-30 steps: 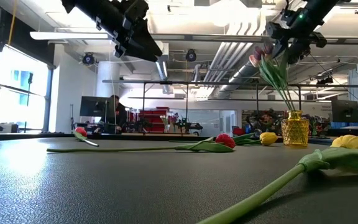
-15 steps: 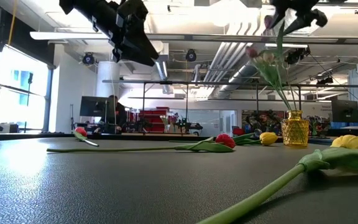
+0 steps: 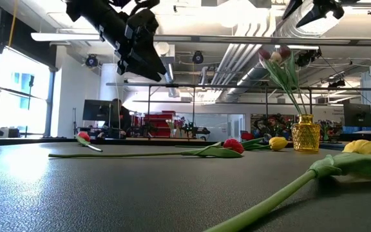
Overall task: Sort flowers into vase by color
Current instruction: Put the top yellow flower into the transparent flower vase
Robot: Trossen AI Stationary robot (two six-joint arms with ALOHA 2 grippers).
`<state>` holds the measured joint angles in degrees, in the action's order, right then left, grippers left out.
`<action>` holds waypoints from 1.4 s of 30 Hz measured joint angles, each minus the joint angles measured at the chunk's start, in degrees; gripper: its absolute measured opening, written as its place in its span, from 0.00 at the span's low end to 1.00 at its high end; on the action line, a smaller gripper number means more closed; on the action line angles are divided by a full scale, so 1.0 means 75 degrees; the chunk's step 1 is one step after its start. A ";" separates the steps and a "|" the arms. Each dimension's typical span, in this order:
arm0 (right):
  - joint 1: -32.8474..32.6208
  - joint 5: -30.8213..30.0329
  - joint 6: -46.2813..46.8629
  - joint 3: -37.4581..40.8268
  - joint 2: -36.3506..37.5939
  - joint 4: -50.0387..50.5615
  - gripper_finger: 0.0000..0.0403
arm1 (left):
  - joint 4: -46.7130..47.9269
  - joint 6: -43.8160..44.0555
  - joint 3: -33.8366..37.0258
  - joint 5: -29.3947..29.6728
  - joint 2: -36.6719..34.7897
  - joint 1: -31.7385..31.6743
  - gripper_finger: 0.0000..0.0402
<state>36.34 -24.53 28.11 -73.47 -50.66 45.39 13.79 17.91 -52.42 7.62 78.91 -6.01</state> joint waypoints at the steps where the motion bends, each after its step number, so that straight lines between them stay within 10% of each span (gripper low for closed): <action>1: 0.0000 0.0177 0.0002 0.0000 0.0020 -0.0002 0.59 | -0.0019 0.0003 0.0000 -0.0001 0.0065 0.0040 0.39; 19: -0.0181 0.3149 0.0249 0.0000 0.0295 -0.0824 0.59 | -0.0261 0.1910 -0.0163 -0.0583 0.0350 -0.0235 0.39; 35: -0.2241 0.2876 0.1045 0.0005 0.0304 0.0496 0.59 | -0.0194 0.0219 -0.2024 -0.2905 0.1488 -0.1106 0.33; 42: -0.3660 0.1750 0.2445 0.0339 0.0293 0.1138 0.59 | 0.0116 -0.0496 -0.2977 -0.2418 0.2816 -0.0992 0.33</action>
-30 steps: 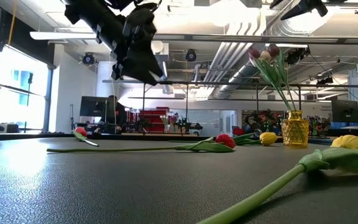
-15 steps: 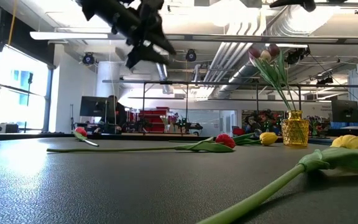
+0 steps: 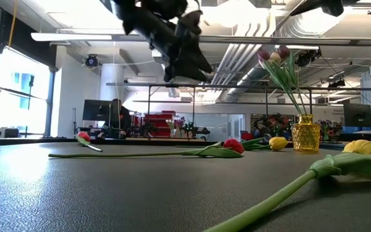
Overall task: Sort flowers into vase by color
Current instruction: Put the top yellow flower into the transparent flower vase
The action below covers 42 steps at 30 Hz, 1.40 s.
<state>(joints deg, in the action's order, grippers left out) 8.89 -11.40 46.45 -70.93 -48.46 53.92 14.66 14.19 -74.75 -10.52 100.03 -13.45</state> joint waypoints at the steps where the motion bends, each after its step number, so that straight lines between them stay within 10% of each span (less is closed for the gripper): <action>1: -0.0202 -0.0146 0.0267 0.0067 0.0004 -0.0035 0.59 | 0.0251 -0.0226 -0.0255 -0.0010 0.0171 -0.0026 0.34; 20: -0.2739 -0.1290 0.3480 0.0381 -0.1980 -0.0048 0.59 | 0.3819 -0.5299 -0.4585 -0.0132 0.3770 -0.1433 0.50; 42: -0.3334 -0.1672 0.4742 0.0381 -0.2959 -0.1291 0.59 | 0.3930 -0.5403 -0.5959 0.0692 0.5369 -0.1973 0.42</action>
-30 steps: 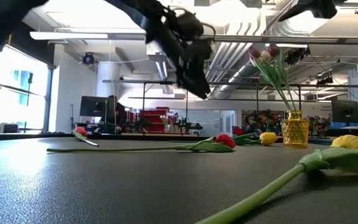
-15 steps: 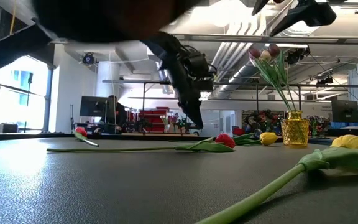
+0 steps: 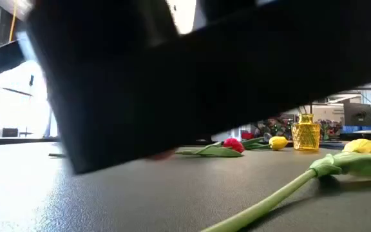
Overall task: Sort flowers into vase by color
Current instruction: Put the top yellow flower into the transparent flower vase
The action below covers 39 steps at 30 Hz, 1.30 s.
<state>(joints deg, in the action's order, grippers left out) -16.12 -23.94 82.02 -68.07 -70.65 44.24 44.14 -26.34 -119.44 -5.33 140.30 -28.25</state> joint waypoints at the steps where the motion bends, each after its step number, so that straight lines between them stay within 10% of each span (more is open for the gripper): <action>1: 0.0000 0.0000 0.0000 0.0000 0.0000 -0.0019 0.59 | 0.0011 0.0013 -0.0016 -0.0008 -0.0019 -0.0005 0.41; 25: 0.0076 -0.0326 -0.0201 0.0000 0.0000 -0.0282 0.59 | 0.1703 -0.0272 0.0001 0.0894 -0.0252 -0.0576 0.39; 39: 0.0374 -0.0269 -0.0338 0.0000 0.0000 -0.0334 0.59 | 0.1631 -0.0589 0.0131 -0.0057 0.0010 -0.1363 0.38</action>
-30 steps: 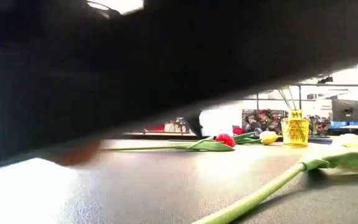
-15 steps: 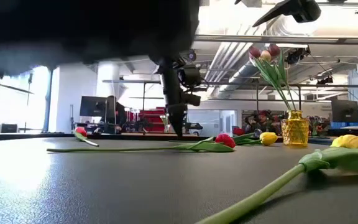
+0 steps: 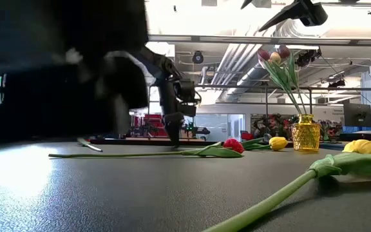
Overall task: Sort flowers into vase by color
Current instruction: Put the top yellow flower into the transparent flower vase
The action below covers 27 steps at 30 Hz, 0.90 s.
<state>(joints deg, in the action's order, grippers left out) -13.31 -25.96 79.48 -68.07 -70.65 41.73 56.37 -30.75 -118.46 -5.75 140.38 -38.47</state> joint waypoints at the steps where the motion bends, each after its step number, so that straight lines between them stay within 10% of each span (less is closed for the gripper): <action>1: 0.0026 0.0007 0.0002 0.0000 0.0000 -0.0038 0.59 | -0.0002 0.0001 0.0044 -0.0101 0.0000 0.0005 0.37; 27: 0.0384 0.0352 -0.0348 0.0000 0.0017 -0.0156 0.59 | 0.0189 -0.0344 -0.0104 -0.0402 -0.0010 0.0092 0.00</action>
<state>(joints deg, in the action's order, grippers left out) -10.43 -23.32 76.87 -68.07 -70.52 40.57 57.79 -33.33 -119.24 -8.77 140.30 -37.78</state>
